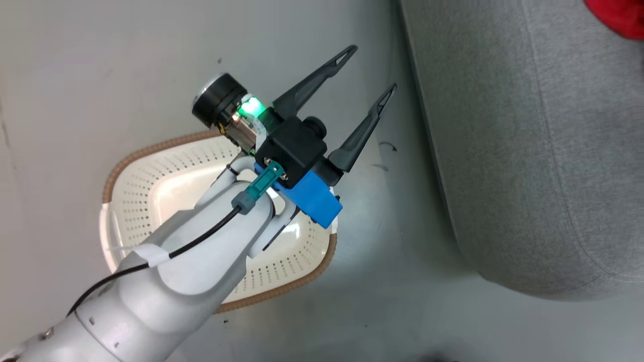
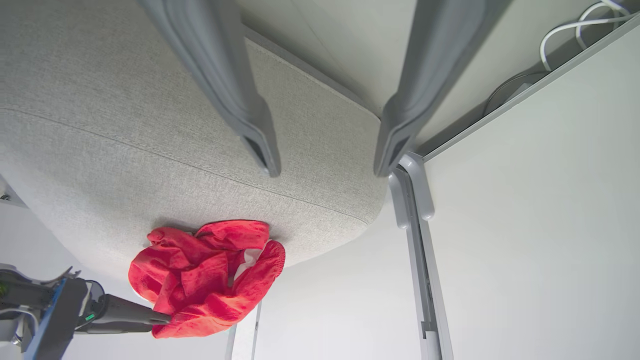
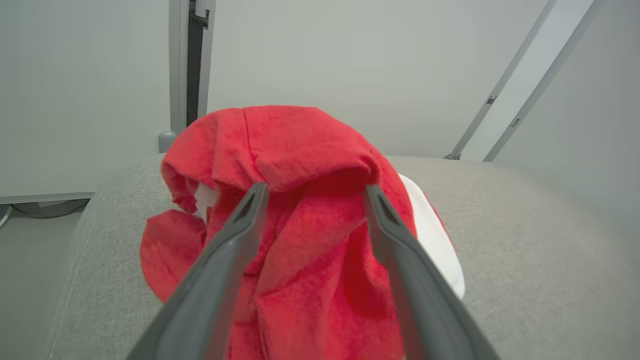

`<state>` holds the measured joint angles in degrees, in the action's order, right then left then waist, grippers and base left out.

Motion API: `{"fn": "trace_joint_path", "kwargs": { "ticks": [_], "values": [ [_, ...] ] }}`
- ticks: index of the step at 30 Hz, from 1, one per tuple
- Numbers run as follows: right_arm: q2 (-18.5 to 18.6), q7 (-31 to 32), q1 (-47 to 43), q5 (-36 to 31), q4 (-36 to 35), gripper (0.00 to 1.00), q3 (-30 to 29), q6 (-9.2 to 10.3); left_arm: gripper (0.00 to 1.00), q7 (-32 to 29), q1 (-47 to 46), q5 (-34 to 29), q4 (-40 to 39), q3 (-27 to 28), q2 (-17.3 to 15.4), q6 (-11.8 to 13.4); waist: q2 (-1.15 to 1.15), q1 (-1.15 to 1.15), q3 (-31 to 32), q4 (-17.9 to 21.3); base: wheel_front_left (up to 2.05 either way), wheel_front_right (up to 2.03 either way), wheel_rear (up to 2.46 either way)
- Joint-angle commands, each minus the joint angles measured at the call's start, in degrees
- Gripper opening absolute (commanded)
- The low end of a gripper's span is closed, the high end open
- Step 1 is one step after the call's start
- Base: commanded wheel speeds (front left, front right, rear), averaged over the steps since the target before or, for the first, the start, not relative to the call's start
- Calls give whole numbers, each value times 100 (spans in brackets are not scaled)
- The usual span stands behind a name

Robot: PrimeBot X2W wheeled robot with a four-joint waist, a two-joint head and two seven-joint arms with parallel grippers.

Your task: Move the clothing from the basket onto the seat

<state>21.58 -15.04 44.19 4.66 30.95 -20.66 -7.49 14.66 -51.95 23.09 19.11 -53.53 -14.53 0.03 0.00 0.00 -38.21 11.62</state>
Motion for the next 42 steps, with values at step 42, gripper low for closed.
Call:
{"fn": "trace_joint_path", "kwargs": {
  "ticks": [42],
  "values": [
    [-1574, -20, -3611, -83, -2546, 100, 1283, -2, 100, 60, 3762, -666, -587, 3382, 409, 33, 0, 0, 2986, -1313, 0, 0, 0]
  ]
}}
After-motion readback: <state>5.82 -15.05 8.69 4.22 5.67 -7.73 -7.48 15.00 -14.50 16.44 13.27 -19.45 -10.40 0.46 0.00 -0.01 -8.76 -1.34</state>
